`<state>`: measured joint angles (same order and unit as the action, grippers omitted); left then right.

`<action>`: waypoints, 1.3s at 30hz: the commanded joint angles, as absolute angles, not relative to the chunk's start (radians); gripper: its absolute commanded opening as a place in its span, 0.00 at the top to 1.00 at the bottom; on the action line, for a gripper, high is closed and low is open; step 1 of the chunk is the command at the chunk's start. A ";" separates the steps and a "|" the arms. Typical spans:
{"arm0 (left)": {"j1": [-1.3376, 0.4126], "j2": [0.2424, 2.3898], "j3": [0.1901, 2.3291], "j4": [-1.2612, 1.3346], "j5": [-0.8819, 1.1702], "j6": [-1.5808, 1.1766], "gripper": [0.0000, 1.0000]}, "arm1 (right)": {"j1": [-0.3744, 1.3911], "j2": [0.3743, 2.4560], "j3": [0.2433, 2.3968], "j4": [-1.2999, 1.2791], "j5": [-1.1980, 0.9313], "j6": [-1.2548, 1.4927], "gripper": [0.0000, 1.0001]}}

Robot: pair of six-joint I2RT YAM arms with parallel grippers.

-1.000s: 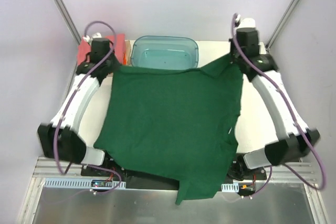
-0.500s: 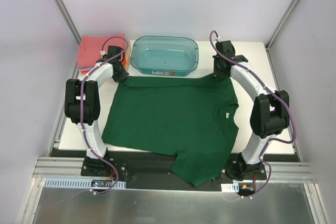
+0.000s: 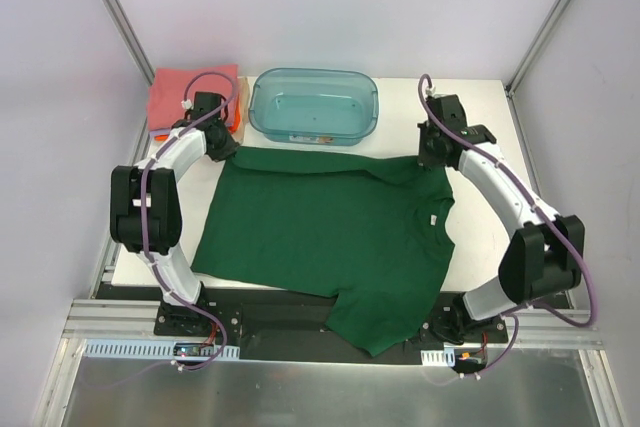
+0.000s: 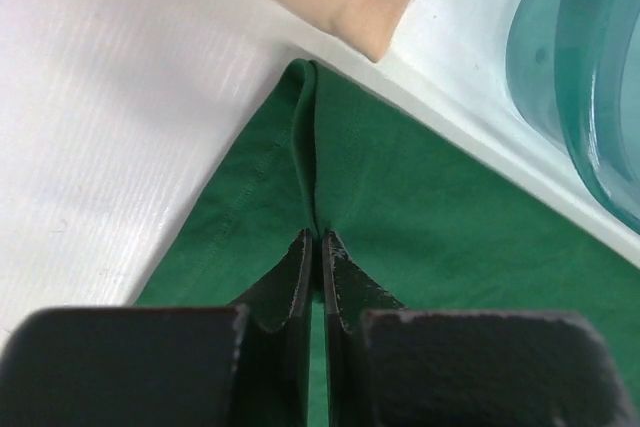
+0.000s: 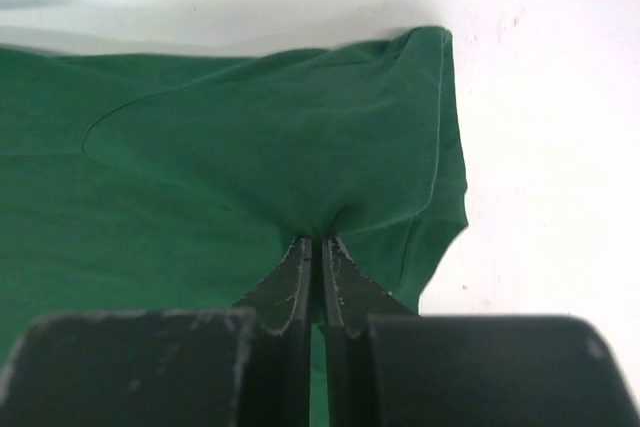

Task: Fold and stack the t-shirts
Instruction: Fold the flattened tshirt in 1/3 of the way

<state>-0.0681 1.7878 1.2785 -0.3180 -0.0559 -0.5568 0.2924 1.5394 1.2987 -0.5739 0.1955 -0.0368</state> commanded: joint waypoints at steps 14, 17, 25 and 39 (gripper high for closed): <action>-0.037 1.640 1.197 -0.339 -0.011 -0.492 1.00 | 0.347 1.283 1.149 -0.796 0.143 0.049 0.97; -0.035 1.641 1.193 -0.353 -0.014 -0.488 1.00 | 0.359 1.250 1.128 -0.818 0.150 0.061 0.97; -0.034 1.646 1.170 -0.385 -0.040 -0.485 1.00 | 0.379 1.200 1.042 -0.853 0.153 0.081 0.95; -0.028 1.592 1.129 -0.595 -0.133 -0.477 1.00 | 0.394 1.258 0.965 -0.812 0.152 0.087 0.93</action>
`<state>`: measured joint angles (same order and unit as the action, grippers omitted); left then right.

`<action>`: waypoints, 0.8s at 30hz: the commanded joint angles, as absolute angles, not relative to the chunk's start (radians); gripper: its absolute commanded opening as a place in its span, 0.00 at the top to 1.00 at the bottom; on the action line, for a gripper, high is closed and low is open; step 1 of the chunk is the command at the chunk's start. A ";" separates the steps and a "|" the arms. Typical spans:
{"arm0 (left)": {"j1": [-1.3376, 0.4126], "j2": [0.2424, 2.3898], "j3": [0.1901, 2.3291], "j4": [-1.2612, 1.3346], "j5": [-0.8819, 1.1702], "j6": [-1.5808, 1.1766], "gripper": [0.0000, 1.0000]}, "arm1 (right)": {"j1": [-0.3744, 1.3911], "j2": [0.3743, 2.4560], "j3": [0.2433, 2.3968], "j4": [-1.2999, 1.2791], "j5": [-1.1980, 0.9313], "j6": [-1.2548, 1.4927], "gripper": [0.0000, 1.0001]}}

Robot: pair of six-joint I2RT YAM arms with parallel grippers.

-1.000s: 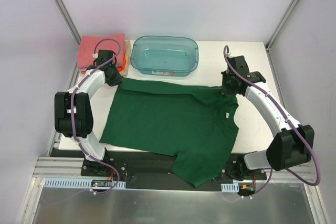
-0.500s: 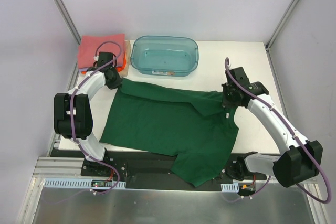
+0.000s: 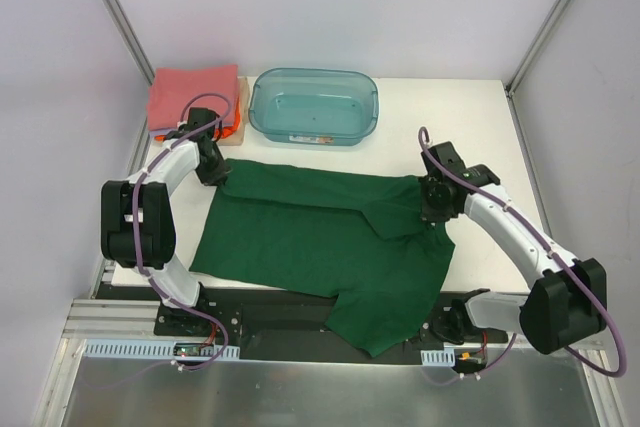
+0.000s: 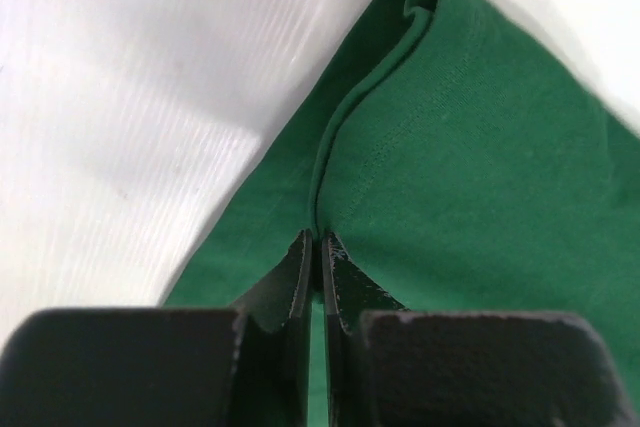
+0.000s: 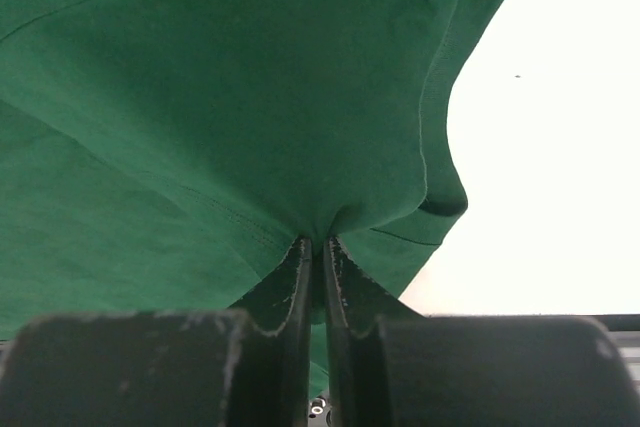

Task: Fold and stack the t-shirts
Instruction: Fold the flattened tshirt in 1/3 of the way

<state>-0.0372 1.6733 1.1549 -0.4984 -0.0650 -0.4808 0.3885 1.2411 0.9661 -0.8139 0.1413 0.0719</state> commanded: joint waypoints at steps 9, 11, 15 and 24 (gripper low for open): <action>-0.026 1.643 1.152 -0.615 -0.149 -0.465 1.00 | 0.399 1.267 0.946 -0.802 0.150 0.091 0.94; -0.028 1.654 1.157 -0.620 -0.153 -0.463 1.00 | 0.399 1.266 0.943 -0.804 0.144 0.095 0.94; -0.028 1.667 1.161 -0.620 -0.164 -0.474 1.00 | 0.414 1.247 0.917 -0.799 0.104 0.116 0.92; -0.028 1.689 1.223 -0.620 -0.183 -0.491 1.00 | 0.471 1.175 0.812 -0.772 0.072 0.205 0.90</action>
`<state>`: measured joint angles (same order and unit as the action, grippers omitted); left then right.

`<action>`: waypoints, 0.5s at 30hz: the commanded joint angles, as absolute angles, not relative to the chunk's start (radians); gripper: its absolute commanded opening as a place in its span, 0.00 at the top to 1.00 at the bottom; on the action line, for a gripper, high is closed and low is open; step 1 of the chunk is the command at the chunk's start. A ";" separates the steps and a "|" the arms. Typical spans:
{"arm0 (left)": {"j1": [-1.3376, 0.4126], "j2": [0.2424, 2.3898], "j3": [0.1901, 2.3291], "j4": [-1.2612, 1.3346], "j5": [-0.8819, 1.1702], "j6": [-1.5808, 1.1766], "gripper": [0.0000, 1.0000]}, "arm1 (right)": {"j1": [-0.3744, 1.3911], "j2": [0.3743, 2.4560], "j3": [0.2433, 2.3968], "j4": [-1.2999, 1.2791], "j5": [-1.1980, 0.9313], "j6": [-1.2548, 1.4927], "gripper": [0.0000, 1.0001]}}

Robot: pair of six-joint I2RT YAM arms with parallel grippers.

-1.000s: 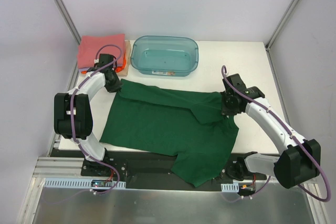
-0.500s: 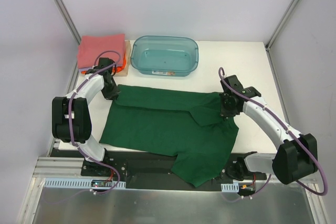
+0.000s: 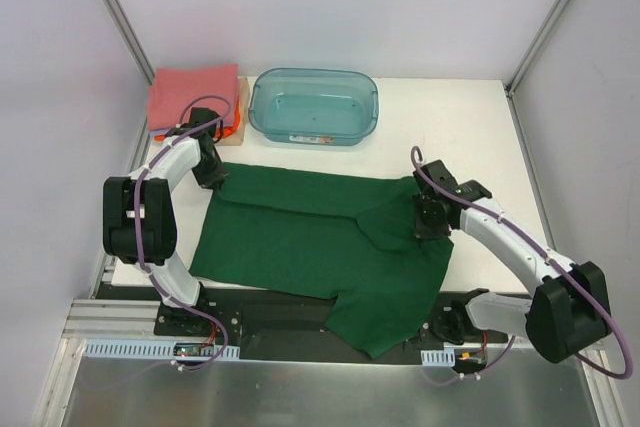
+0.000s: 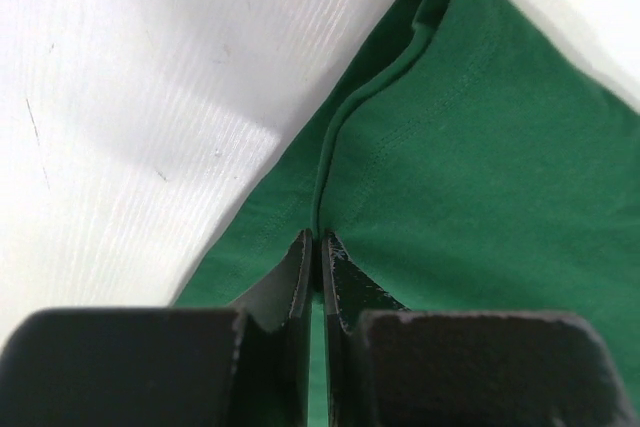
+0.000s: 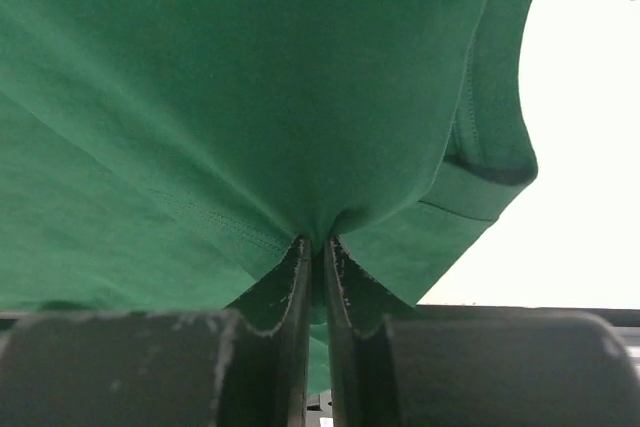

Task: Fold and stack the t-shirts
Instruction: Fold the flattened tshirt in 1/3 of the way

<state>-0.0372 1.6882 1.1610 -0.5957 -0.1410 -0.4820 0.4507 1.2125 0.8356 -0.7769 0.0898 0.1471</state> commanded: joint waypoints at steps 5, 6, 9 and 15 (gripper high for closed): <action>-0.028 1.695 1.218 -0.620 -0.193 -0.494 1.00 | 0.488 1.190 0.766 -0.749 0.070 0.230 0.86; -0.028 1.698 1.213 -0.620 -0.196 -0.494 1.00 | 0.488 1.192 0.758 -0.744 0.077 0.230 0.85; -0.026 1.706 1.201 -0.623 -0.202 -0.492 0.99 | 0.511 1.192 0.747 -0.729 0.098 0.216 0.79; -0.028 1.698 1.200 -0.626 -0.199 -0.486 0.95 | 0.552 1.138 0.713 -0.643 -0.113 0.206 0.80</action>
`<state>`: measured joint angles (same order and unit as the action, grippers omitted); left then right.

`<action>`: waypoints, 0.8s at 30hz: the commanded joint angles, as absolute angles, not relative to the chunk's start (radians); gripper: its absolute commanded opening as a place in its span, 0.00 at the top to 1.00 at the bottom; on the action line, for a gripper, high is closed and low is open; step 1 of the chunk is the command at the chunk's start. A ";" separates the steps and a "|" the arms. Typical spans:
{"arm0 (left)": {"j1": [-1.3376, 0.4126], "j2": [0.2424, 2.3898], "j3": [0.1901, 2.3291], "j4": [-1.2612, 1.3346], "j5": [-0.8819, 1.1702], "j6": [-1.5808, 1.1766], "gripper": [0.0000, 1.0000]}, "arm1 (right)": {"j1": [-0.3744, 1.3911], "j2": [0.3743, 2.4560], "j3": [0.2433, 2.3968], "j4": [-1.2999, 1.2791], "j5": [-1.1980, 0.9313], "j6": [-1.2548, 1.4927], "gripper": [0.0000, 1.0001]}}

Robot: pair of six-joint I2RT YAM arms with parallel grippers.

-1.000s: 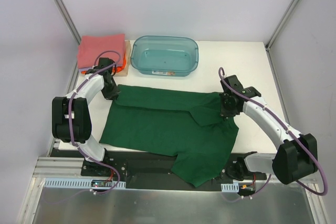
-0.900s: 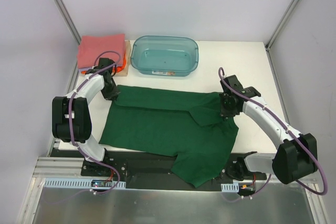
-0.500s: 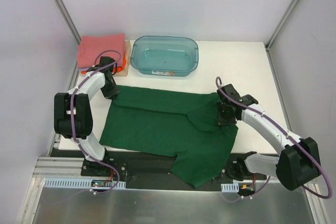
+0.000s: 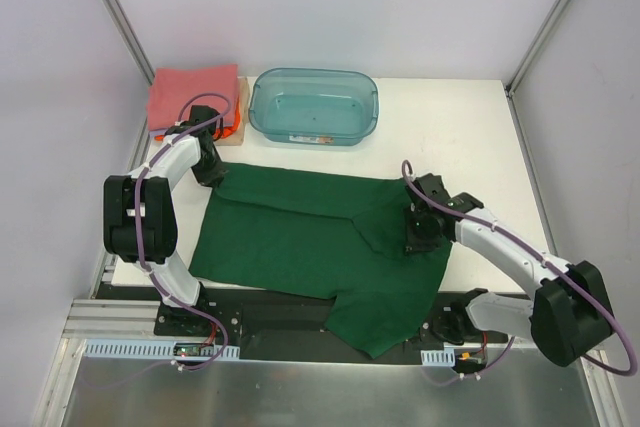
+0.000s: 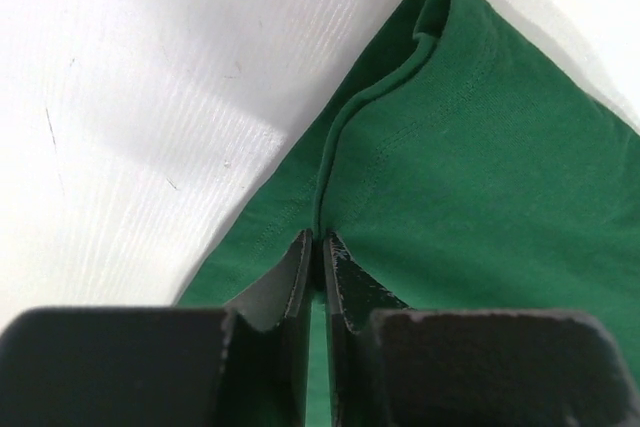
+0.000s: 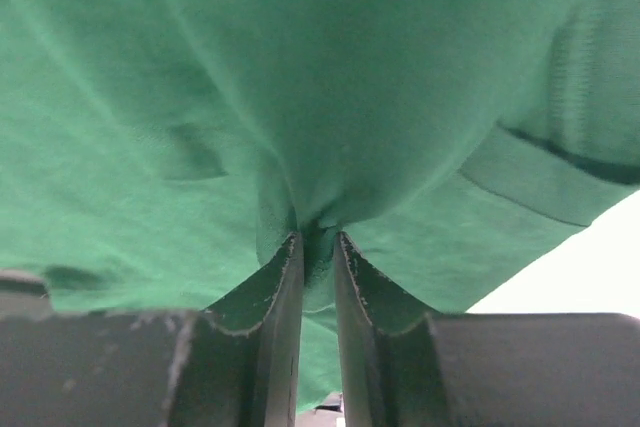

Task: Fold and stack the t-shirts
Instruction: Fold the flattened tshirt in 1/3 of the way

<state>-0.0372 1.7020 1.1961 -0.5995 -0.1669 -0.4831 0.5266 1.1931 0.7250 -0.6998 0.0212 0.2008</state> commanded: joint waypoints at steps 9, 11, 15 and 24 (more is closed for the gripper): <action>-0.028 1.609 1.187 -0.638 -0.173 -0.489 0.24 | 0.595 1.052 0.805 -0.848 0.147 0.108 0.40; -0.028 1.556 1.174 -0.640 -0.143 -0.497 0.01 | 0.612 1.036 0.821 -0.819 0.131 0.034 0.37; -0.029 1.425 1.120 -0.612 -0.030 -0.522 0.01 | 0.693 1.040 0.812 -0.657 0.022 -0.135 0.36; -0.040 1.111 0.751 -0.364 0.163 -0.610 0.01 | 0.773 1.400 0.929 -0.515 -0.069 -0.308 0.38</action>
<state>-0.0391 1.1740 0.8753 -0.4530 0.0708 -0.5480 0.7570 1.2797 0.8551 -0.5919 -0.0505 -0.2134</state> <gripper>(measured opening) 0.990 0.638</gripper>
